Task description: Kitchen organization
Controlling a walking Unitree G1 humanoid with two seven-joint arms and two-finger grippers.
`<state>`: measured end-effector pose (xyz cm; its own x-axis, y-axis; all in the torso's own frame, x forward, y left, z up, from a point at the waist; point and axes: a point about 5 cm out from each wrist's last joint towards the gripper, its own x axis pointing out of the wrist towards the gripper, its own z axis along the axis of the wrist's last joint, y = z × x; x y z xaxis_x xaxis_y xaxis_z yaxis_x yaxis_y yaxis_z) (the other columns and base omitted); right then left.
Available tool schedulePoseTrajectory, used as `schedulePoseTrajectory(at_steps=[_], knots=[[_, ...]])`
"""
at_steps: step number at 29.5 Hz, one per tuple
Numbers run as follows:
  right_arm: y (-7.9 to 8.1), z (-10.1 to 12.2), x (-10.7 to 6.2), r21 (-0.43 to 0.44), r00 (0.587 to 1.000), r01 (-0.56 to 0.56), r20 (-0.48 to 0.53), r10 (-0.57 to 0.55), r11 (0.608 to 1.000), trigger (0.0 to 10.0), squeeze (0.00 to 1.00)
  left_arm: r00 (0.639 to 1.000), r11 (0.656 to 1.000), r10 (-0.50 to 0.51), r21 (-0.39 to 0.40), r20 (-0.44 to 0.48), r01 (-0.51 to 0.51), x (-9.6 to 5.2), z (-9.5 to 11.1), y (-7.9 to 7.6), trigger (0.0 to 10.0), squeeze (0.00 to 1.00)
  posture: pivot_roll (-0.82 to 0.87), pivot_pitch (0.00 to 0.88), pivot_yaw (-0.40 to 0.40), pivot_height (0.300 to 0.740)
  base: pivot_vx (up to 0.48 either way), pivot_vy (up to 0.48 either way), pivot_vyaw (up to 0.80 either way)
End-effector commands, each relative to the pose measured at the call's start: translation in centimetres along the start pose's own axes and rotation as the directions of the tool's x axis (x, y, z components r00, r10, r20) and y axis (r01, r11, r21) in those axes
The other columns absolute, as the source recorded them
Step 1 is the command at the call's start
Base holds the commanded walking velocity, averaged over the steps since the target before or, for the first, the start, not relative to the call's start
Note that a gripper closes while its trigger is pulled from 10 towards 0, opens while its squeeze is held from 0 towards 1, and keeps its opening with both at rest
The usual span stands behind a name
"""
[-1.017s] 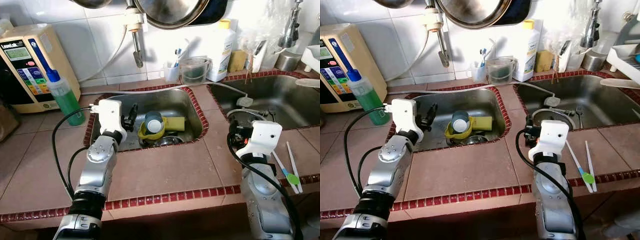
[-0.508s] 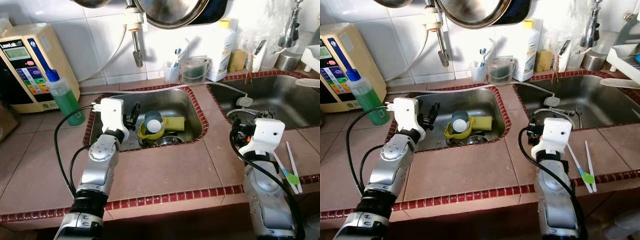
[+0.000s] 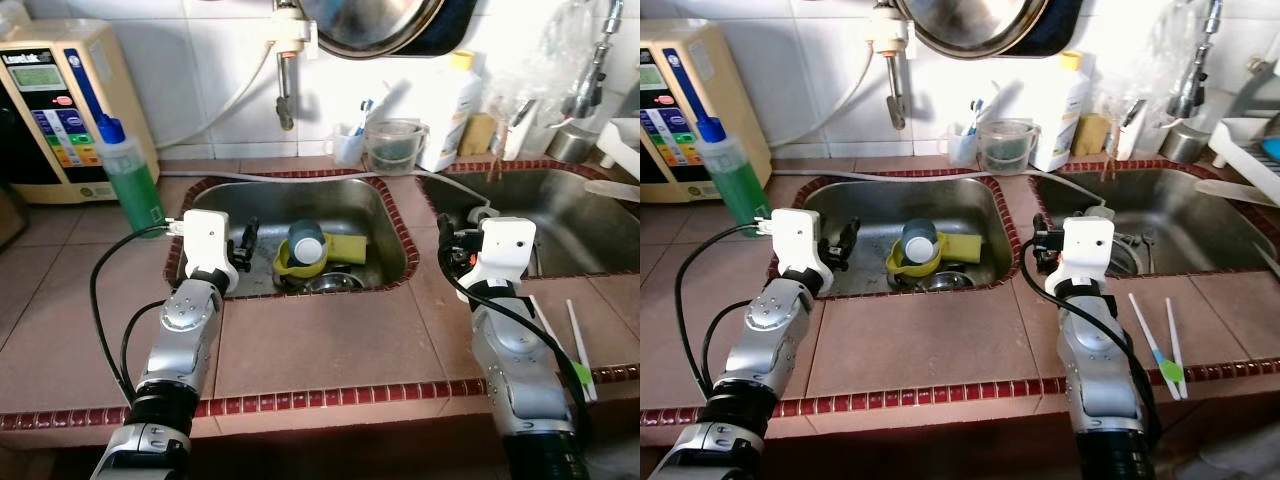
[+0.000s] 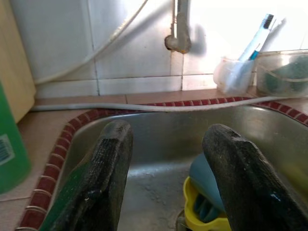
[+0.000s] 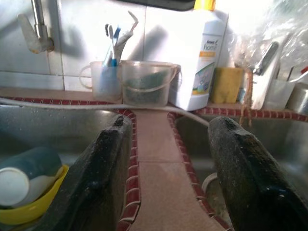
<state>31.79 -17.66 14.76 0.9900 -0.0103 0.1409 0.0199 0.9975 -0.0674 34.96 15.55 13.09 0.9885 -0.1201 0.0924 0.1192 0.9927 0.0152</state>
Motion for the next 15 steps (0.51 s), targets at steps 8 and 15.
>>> schedulePoseTrajectory(at_steps=[8, 15], knots=[[-0.3, -0.3, -0.4, 0.031, 0.999, 0.052, 0.012, -0.053, 0.998, 10.0, 0.0, 1.0, 0.999, 0.02, 0.031, 0.002, -0.02, -0.4, -0.1, 0.3, 10.0, 0.0, -0.19, 0.0, 0.055, 0.74, 0.0, 0.0, 0.0], [-0.1, -0.8, -1.0, 0.03, 0.999, 0.048, 0.002, -0.048, 0.998, 10.0, 0.0, 0.999, 0.999, 0.038, -0.007, -0.007, -0.038, -1.2, -1.0, 0.3, 10.0, 0.0, -0.2, 0.0, 0.05, 0.74, 0.0, 0.0, 0.0]])
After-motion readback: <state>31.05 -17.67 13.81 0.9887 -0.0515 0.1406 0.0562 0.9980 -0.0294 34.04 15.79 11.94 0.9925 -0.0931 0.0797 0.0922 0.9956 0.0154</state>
